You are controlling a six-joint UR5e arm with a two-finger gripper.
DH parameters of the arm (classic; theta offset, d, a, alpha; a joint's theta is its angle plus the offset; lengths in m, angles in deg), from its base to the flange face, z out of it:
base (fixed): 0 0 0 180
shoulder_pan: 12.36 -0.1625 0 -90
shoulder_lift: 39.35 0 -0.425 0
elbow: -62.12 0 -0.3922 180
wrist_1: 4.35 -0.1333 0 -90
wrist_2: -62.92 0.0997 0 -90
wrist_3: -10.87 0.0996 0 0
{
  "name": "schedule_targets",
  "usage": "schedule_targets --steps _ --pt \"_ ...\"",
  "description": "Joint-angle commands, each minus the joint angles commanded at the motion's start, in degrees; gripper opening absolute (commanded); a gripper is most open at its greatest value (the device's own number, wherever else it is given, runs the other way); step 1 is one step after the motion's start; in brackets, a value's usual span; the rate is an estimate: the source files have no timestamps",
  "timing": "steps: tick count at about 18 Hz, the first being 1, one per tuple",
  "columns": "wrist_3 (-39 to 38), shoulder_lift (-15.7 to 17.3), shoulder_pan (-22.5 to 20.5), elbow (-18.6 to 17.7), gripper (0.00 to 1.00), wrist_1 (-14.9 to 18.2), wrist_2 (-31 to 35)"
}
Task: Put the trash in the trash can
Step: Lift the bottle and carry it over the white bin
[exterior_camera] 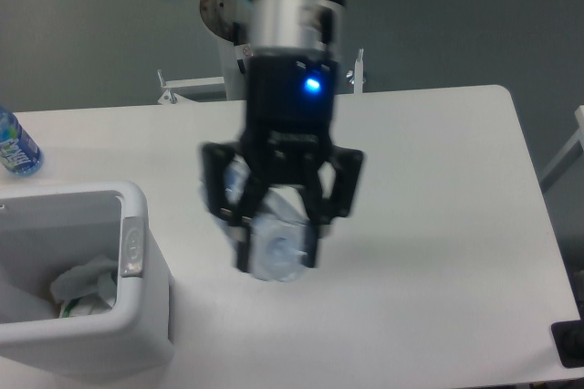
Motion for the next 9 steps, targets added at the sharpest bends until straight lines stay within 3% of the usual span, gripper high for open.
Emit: schedule_targets --steps 3,6,9 --pt "2.5 -0.3 2.7 -0.1 0.58 -0.8 0.0" --pt "3.3 -1.1 5.2 -0.1 0.58 -4.5 0.0" --pt "3.6 -1.1 6.7 -0.2 0.58 -4.8 0.0"
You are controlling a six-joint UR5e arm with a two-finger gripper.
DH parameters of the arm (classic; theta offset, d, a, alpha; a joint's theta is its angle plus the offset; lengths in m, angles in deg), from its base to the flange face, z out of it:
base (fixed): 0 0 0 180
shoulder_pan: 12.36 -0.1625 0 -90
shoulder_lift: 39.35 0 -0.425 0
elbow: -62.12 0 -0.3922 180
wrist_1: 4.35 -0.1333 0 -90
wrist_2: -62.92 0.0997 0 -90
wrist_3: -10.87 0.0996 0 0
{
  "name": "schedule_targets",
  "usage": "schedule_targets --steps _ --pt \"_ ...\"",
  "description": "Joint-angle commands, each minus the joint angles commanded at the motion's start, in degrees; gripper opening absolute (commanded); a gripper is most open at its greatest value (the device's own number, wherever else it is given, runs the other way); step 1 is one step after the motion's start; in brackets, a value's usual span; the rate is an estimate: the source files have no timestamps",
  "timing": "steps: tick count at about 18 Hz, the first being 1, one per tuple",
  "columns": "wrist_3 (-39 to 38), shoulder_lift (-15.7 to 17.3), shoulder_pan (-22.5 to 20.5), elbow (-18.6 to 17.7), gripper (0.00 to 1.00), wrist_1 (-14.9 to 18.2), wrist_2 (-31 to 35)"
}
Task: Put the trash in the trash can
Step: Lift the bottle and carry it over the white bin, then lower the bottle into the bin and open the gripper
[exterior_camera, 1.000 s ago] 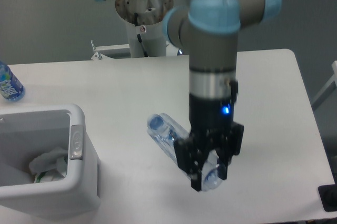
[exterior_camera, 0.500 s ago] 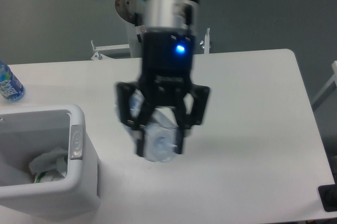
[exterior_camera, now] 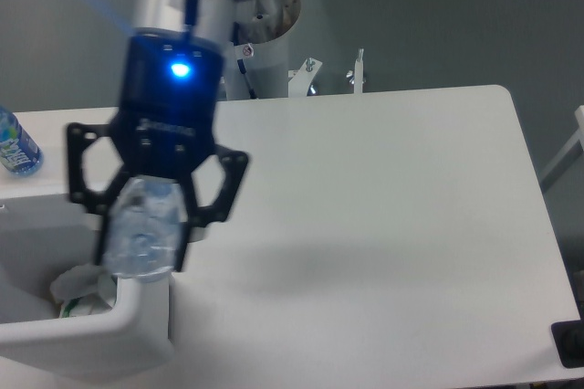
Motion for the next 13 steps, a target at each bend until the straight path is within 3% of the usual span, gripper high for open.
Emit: schedule_targets --steps 13 --pt "6.2 -3.8 6.0 -0.3 0.59 0.0 0.0"
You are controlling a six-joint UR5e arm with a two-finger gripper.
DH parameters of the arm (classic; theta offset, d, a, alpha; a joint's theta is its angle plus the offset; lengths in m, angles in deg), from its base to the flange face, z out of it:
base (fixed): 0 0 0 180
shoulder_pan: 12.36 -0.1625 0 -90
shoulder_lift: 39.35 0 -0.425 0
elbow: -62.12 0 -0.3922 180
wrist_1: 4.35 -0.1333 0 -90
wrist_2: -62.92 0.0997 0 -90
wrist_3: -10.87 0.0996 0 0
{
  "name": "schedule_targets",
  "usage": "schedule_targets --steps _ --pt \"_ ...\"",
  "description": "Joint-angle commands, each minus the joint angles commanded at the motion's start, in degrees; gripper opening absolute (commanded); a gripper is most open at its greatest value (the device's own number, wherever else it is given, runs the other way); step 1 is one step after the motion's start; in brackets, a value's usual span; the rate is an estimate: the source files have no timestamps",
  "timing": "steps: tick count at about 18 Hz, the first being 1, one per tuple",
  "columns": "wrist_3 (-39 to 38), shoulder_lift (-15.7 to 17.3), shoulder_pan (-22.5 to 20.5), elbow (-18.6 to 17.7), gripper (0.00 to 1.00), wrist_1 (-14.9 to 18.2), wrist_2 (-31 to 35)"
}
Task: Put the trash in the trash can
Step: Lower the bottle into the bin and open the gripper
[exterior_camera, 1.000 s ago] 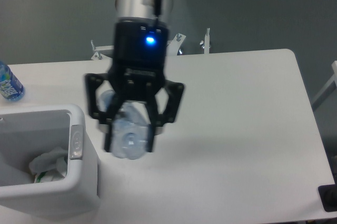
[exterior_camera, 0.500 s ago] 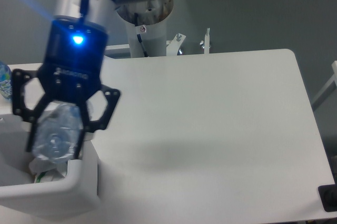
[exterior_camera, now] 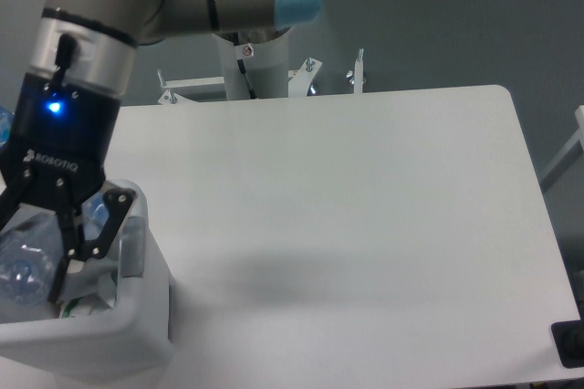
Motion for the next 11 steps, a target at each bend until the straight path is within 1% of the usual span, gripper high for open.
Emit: schedule_targets --steps 3,4,7,9,11 --pt "0.1 -0.7 0.1 -0.2 0.59 0.0 0.0" --pt "0.3 -0.9 0.2 -0.2 0.61 0.0 0.0" --pt "3.3 -1.5 0.4 -0.2 0.93 0.0 0.0" --pt "3.3 -1.2 0.4 -0.3 1.00 0.1 0.0" --pt "3.3 -0.8 0.3 -0.7 1.00 0.1 0.0"
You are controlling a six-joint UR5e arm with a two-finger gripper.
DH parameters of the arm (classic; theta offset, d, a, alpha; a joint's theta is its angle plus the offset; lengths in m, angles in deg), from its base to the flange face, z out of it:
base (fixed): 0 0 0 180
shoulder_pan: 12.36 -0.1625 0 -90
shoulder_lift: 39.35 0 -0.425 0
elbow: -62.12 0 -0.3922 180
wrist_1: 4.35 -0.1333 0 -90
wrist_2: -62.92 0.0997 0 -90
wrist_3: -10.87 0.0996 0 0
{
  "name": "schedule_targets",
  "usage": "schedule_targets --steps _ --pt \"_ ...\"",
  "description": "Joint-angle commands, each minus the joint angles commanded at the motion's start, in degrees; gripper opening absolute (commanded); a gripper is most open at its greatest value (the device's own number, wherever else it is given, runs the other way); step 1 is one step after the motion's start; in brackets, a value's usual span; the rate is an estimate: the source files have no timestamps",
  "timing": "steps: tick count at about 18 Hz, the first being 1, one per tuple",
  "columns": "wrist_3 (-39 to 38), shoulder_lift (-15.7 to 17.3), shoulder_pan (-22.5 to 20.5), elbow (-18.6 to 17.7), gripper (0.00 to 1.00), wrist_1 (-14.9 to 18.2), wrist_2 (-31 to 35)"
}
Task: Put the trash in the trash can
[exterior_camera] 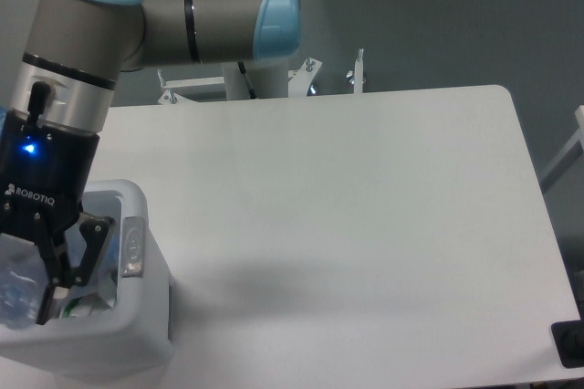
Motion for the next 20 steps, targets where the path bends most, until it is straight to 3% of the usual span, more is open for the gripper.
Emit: schedule_targets --steps 3,8,13,17,20 --pt "-0.2 0.4 -1.1 0.0 1.00 0.1 1.2" --pt "0.1 1.0 -8.9 -0.4 1.00 0.3 3.3" --pt "3.0 2.7 -13.4 -3.4 1.00 2.5 17.7" --pt "16.8 6.1 -15.0 -5.7 1.00 14.3 26.6" --pt "26.4 7.7 -17.0 -6.2 1.00 22.8 27.7"
